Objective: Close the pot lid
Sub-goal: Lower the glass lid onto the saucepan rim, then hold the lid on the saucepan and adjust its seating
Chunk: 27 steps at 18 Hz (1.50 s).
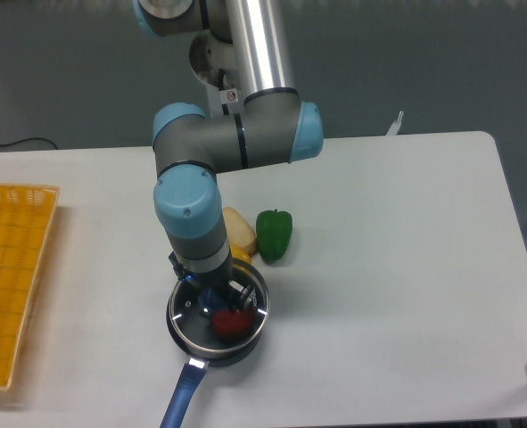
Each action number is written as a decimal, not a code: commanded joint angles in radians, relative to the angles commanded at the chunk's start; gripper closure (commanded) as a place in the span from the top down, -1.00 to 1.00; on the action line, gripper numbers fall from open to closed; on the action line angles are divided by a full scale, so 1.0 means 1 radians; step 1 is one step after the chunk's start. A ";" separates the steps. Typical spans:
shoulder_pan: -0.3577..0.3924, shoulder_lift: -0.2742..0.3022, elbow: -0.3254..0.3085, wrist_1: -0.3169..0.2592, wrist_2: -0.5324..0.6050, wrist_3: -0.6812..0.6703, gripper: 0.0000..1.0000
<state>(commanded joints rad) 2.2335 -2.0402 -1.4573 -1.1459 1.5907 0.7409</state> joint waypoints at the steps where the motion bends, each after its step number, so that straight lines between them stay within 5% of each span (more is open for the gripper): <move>1: 0.000 0.000 0.000 0.000 0.000 0.000 0.21; 12: 0.009 -0.012 0.005 -0.017 0.005 0.012 0.20; 15: 0.009 -0.025 0.040 -0.070 0.003 0.012 0.19; 27: 0.005 -0.034 0.043 -0.063 0.000 -0.003 0.19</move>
<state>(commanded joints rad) 2.2381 -2.0739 -1.4143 -1.2088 1.5907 0.7379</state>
